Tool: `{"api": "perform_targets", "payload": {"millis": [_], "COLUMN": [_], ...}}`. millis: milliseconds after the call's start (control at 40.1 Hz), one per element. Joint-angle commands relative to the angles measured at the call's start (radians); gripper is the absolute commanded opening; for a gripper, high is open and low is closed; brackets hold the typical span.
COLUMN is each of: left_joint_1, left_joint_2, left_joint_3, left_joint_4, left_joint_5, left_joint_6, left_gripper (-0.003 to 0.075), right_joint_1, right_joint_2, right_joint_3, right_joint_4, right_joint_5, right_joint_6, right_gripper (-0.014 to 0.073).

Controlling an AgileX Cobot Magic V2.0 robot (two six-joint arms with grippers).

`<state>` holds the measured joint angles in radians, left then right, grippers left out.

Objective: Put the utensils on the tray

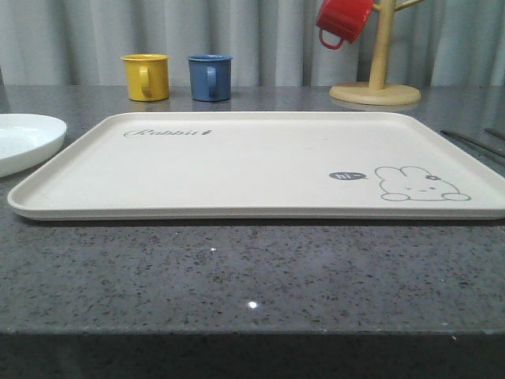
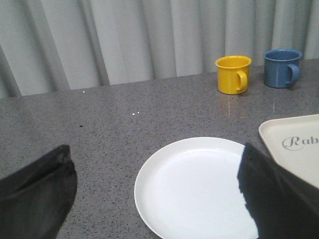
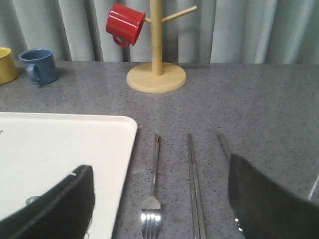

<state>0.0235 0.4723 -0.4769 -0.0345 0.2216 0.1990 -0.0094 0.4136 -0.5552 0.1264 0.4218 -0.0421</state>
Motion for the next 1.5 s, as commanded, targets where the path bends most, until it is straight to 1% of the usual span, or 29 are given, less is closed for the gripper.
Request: {"api": "perform_targets", "payload": {"millis": [0,50,125,150,200,250,299,424,499,574,649,749,948,1023,1098,1173,1198,1248,1472], "left_joint_1": [-0.002,-0.002,-0.012,-0.026,-0.057,-0.108,-0.157,-0.239,-0.269,-0.276,-0.276,-0.276,-0.276,-0.276,-0.276,-0.276,-0.276,-0.276,-0.276], "left_joint_2": [0.084,0.126,0.229,0.279,0.348,0.429,0.499,0.655,0.746,0.824,0.893,0.978,1.071,1.089,1.099,1.104,1.106,1.112,1.131], "left_joint_3": [-0.103,-0.14,-0.234,-0.277,-0.324,-0.386,-0.437,-0.539,-0.605,-0.664,-0.717,-0.771,-0.79,-0.79,-0.79,-0.79,-0.79,-0.79,-0.79], "left_joint_4": [-0.023,-0.023,-0.023,-0.023,-0.023,-0.023,-0.023,-0.023,-0.023,-0.023,-0.017,-0.01,-0.001,0.012,0.016,0.016,0.016,0.016,0.016], "left_joint_5": [-0.012,0.03,0.157,0.217,0.291,0.375,0.432,0.555,0.641,0.729,0.797,0.852,0.864,0.864,0.865,0.865,0.865,0.865,0.891], "left_joint_6": [-0.004,-0.004,-0.002,0.005,0.007,0.015,0.034,0.049,0.049,0.049,0.055,0.059,0.081,0.081,0.081,0.083,0.083,0.083,0.109], "left_gripper": [0.0581,0.0575,0.0567,0.0567,0.0567,0.0567,0.0567,0.0567,0.0567,0.0566,0.0566,0.0566,0.0557,0.0507,0.0436,0.0335,0.0317,0.0251,0.0064], "right_joint_1": [-0.006,-0.006,-0.006,-0.006,-0.006,-0.006,-0.006,-0.006,-0.006,-0.006,-0.006,-0.006,-0.006,-0.006,-0.006,-0.006,-0.006,-0.006,-0.006], "right_joint_2": [0.014,0.014,0.014,0.014,0.014,0.014,0.014,0.014,0.014,0.014,0.014,0.014,0.014,0.014,0.014,0.014,0.014,0.014,0.014], "right_joint_3": [-0.037,-0.037,-0.037,-0.037,-0.037,-0.036,-0.036,-0.036,-0.036,-0.036,-0.036,-0.036,-0.036,-0.036,-0.036,-0.036,-0.036,-0.036,-0.036], "right_joint_4": [0.002,0.002,0.002,0.002,0.002,0.002,0.002,0.002,0.002,0.002,0.002,0.002,0.002,0.002,0.002,0.002,0.002,0.002,0.002], "right_joint_5": [-0.071,-0.071,-0.071,-0.071,-0.071,-0.071,-0.071,-0.071,-0.071,-0.071,-0.071,-0.071,-0.071,-0.071,-0.071,-0.071,-0.071,-0.071,-0.071], "right_joint_6": [-0.007,-0.007,-0.007,-0.007,-0.007,-0.007,-0.007,-0.007,-0.007,-0.007,-0.007,-0.007,-0.007,-0.007,-0.007,-0.007,-0.007,-0.007,-0.007], "right_gripper": [0.058,0.058,0.058,0.058,0.058,0.058,0.058,0.058,0.058,0.058,0.058,0.058,0.058,0.058,0.058,0.058,0.058,0.058,0.058]}}
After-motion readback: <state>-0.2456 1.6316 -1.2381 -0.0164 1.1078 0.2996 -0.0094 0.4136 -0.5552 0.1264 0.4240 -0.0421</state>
